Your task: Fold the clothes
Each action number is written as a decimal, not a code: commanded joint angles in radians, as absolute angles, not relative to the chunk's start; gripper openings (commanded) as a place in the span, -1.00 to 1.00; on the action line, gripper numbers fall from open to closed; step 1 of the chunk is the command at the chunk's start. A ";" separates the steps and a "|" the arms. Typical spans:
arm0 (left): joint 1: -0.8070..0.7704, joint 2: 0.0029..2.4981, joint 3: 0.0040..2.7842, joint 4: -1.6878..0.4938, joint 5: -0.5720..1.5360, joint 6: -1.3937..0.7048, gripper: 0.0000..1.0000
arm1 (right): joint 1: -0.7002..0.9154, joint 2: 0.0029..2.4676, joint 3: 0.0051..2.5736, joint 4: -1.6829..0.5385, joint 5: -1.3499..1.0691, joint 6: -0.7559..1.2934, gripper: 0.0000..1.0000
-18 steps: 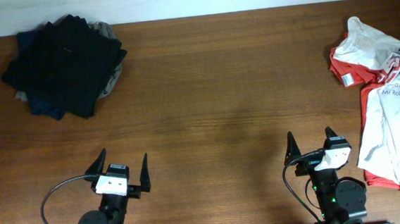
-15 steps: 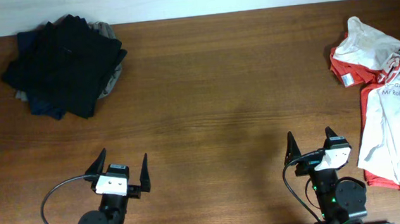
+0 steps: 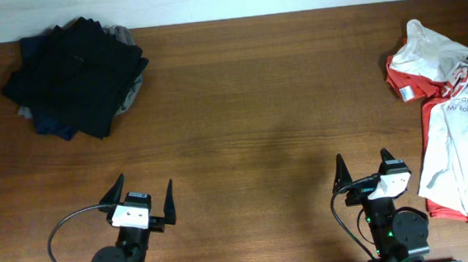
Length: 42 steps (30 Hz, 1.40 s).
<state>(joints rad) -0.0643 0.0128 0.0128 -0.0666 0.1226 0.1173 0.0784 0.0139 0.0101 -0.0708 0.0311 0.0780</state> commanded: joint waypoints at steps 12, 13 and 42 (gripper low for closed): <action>-0.060 0.005 0.009 -0.069 0.131 0.137 0.99 | 0.083 0.003 0.006 -0.076 0.061 0.080 0.97; -0.060 0.005 0.009 -0.069 0.131 0.137 0.99 | 0.083 0.004 0.006 -0.075 0.061 0.079 0.97; -0.060 0.005 0.009 -0.069 0.131 0.137 0.99 | 0.085 0.003 0.006 0.218 -0.593 0.854 0.97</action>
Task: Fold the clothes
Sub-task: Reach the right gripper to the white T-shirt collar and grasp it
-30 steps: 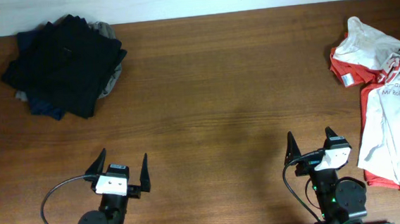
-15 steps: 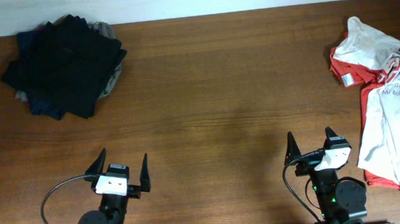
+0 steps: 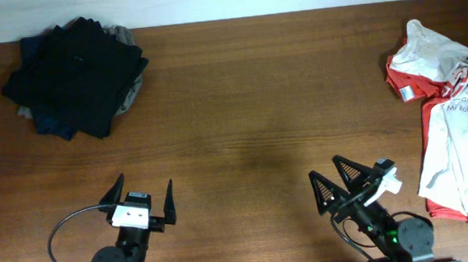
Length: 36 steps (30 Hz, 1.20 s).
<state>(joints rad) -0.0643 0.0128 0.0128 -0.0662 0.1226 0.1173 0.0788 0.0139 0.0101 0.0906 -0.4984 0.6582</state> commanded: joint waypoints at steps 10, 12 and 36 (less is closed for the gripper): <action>-0.060 0.005 0.009 -0.069 0.131 0.137 0.98 | 0.085 0.134 0.338 0.254 -0.274 0.547 0.97; -0.060 0.005 0.009 -0.069 0.131 0.137 0.99 | 0.085 0.244 0.467 0.151 -0.206 0.413 0.97; -0.060 0.005 0.009 -0.069 0.131 0.137 0.99 | -0.038 1.802 1.722 -0.622 0.717 -0.133 0.97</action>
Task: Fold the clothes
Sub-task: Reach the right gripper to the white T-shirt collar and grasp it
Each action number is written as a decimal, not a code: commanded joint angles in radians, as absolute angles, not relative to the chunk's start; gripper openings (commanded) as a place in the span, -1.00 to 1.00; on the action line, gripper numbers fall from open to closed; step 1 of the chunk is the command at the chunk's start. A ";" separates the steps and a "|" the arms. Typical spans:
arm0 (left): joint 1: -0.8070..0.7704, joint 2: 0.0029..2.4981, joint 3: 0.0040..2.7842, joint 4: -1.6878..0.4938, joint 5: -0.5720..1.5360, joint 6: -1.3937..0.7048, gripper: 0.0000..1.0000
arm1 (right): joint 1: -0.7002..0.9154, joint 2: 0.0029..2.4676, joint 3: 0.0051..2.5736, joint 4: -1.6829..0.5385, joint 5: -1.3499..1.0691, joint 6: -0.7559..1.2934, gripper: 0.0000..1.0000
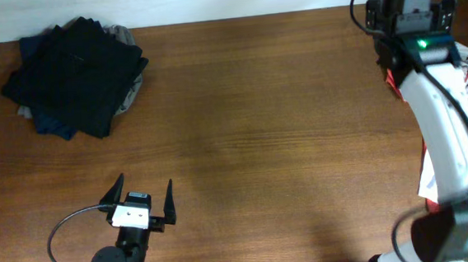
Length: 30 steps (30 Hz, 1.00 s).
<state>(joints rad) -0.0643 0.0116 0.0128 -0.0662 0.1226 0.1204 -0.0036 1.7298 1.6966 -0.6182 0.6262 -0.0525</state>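
A white shirt with red trim lies crumpled at the table's right edge, partly covered by my right arm. That arm reaches up the right side. Its right gripper [410, 15] hangs high over the shirt's far end, its fingers spread to either side of the wrist, open, with nothing seen between them. My left gripper [145, 187] rests open near the front left edge, far from any cloth.
A pile of dark, folded clothes [77, 76] with a grey piece under it sits at the back left corner. The brown wooden table [259, 129] spans the view. A black cable [64, 234] loops beside the left arm's base.
My right arm has gone from the front right edge, where its gripper pointed left, to the back right, above the white shirt's upper end. The left arm, shirt and dark pile are unchanged.
At first both grippers rested open at the front edge, pointing away from me. Then the right gripper had turned toward the left, still at the front. Now it is stretched out over the white shirt at the back right; no cloth has moved.
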 commanded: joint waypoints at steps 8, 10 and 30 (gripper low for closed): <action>-0.060 0.005 0.009 -0.069 0.131 0.137 0.99 | -0.196 2.028 1.723 -0.621 0.475 -0.184 0.96; -0.060 0.005 0.009 -0.069 0.131 0.137 0.98 | -0.243 2.064 1.723 -0.616 0.349 -0.191 0.97; -0.060 0.005 0.009 -0.069 0.131 0.137 0.98 | -0.378 2.202 1.723 -0.513 -0.054 -0.202 0.83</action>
